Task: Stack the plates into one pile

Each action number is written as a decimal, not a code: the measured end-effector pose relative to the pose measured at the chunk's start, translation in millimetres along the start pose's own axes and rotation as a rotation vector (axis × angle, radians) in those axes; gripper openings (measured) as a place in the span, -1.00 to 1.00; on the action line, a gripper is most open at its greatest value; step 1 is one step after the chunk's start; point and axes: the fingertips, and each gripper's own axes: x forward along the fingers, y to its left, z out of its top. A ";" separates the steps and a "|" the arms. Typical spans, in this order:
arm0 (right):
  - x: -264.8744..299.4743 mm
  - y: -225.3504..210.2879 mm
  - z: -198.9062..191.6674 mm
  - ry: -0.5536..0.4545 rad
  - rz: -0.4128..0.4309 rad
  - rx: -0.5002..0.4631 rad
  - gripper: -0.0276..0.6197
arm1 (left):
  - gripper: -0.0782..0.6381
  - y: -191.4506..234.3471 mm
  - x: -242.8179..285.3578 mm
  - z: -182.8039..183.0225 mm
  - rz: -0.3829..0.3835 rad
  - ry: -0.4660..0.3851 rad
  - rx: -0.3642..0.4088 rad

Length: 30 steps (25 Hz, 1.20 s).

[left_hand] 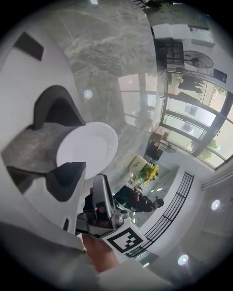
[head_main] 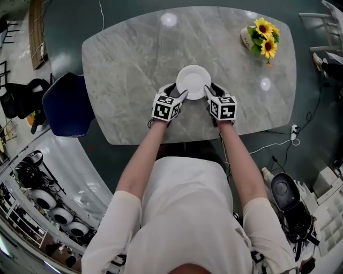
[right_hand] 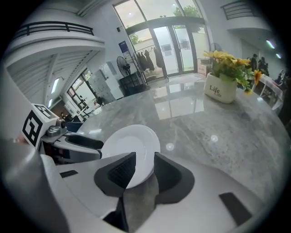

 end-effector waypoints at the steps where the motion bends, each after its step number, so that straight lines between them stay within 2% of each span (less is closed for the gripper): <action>1: -1.5 1.9 1.0 -0.003 0.002 -0.009 -0.47 | -0.10 -0.6 -1.9 1.1 0.002 -0.010 -0.001; 15: -49.8 18.6 0.8 -0.033 0.063 -0.120 -0.47 | -0.10 -24.5 -49.8 10.2 0.042 -0.105 0.012; 24: -103.6 36.4 7.0 -0.065 0.101 -0.187 -0.50 | -0.16 -42.9 -110.9 5.8 0.124 -0.196 0.011; 30: -139.8 53.2 15.2 -0.099 0.145 -0.272 -0.51 | -0.22 -60.7 -150.8 3.3 0.176 -0.268 -0.003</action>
